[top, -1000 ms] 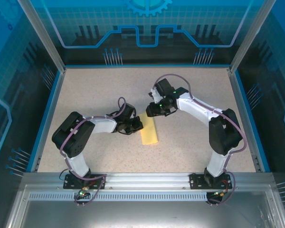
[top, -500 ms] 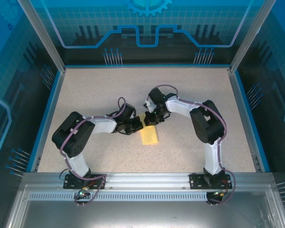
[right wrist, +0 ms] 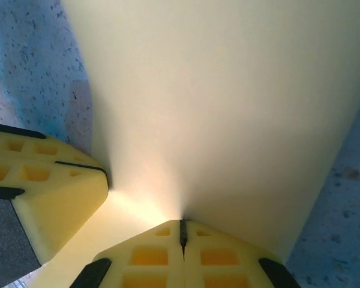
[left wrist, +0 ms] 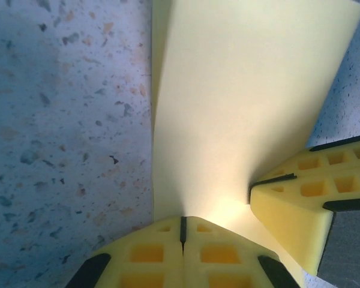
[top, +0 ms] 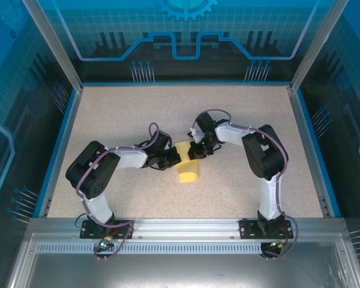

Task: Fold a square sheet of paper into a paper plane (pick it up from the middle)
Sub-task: Fold the square sheet of paper in half at the center of the table.

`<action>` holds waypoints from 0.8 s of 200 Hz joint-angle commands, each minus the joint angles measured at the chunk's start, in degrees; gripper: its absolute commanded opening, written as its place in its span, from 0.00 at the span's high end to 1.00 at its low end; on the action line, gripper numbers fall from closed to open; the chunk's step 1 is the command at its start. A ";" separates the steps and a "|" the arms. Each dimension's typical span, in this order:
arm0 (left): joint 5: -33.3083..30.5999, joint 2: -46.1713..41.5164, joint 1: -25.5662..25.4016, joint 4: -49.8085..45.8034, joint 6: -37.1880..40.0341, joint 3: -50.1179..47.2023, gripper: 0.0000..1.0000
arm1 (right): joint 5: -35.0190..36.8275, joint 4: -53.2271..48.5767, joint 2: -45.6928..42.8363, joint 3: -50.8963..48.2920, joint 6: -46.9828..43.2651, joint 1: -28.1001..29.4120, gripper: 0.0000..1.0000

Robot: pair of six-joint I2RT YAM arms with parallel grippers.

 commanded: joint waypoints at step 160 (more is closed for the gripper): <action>-5.85 6.35 -0.31 -10.29 1.24 -3.50 1.00 | -5.53 9.73 -7.89 -4.22 2.28 -0.51 0.91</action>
